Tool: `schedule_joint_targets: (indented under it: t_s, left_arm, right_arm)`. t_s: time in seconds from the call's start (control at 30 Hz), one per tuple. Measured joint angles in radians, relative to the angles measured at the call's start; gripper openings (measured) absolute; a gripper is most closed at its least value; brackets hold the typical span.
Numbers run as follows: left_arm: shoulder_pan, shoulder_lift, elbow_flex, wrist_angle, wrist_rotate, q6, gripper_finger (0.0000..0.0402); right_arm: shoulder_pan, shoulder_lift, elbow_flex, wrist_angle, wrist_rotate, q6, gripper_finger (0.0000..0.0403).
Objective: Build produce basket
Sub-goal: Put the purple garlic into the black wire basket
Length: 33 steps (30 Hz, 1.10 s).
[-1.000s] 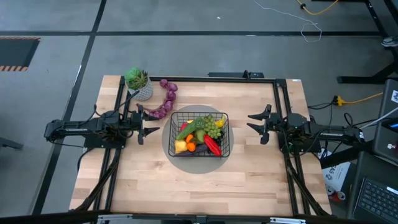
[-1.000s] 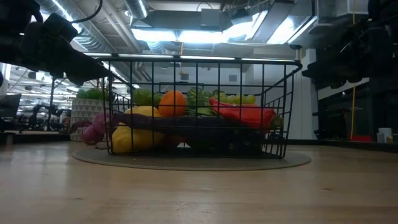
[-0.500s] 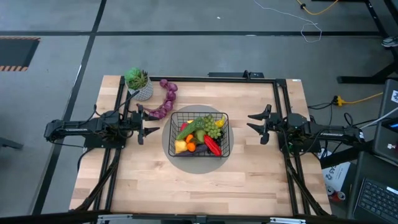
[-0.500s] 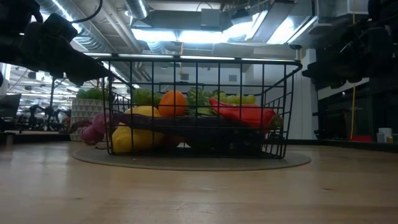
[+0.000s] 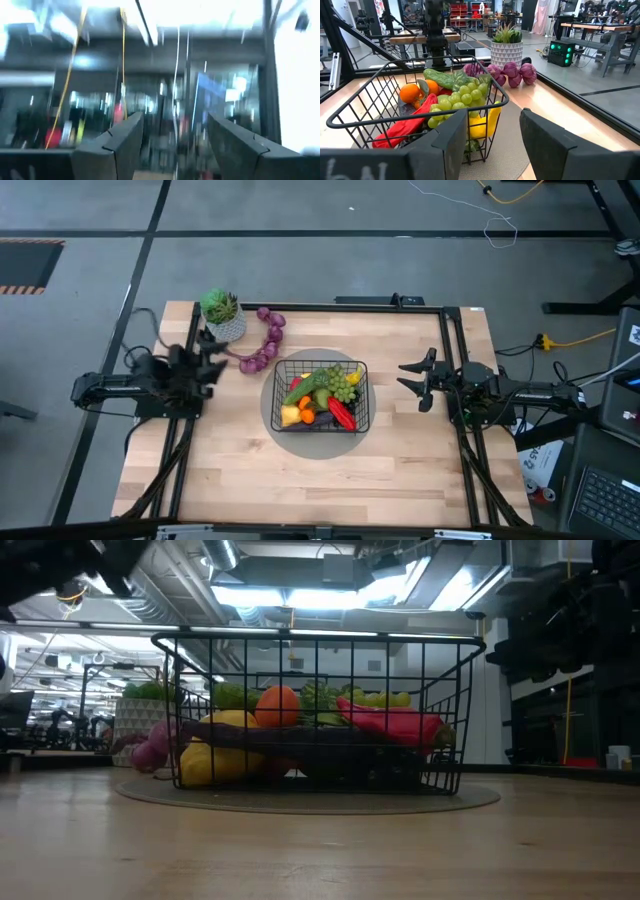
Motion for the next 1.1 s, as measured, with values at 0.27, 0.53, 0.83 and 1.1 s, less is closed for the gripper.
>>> schedule_joint_targets:
  t_s: [0.27,0.53,0.83,1.1]
  left_arm:
    - [0.000,0.000,0.000,0.207,-0.164,-0.007,0.0214]
    - [0.012,0.019,0.060,0.051,-0.622,-0.142,0.0214]
    - [0.073,0.183,0.147,-0.248,-0.569,-0.258,0.0214]
    - [0.142,0.519,0.441,-0.585,-0.547,-0.301,0.0214]
  right_arm:
    - [0.000,0.000,0.000,0.000,0.000,0.000,0.0184]
    - [0.000,0.000,0.000,0.000,0.000,0.000,0.0184]
    - [0.000,0.000,0.000,0.000,0.000,0.000,0.0184]
    - [0.000,0.000,0.000,0.000,0.000,0.000,0.0184]
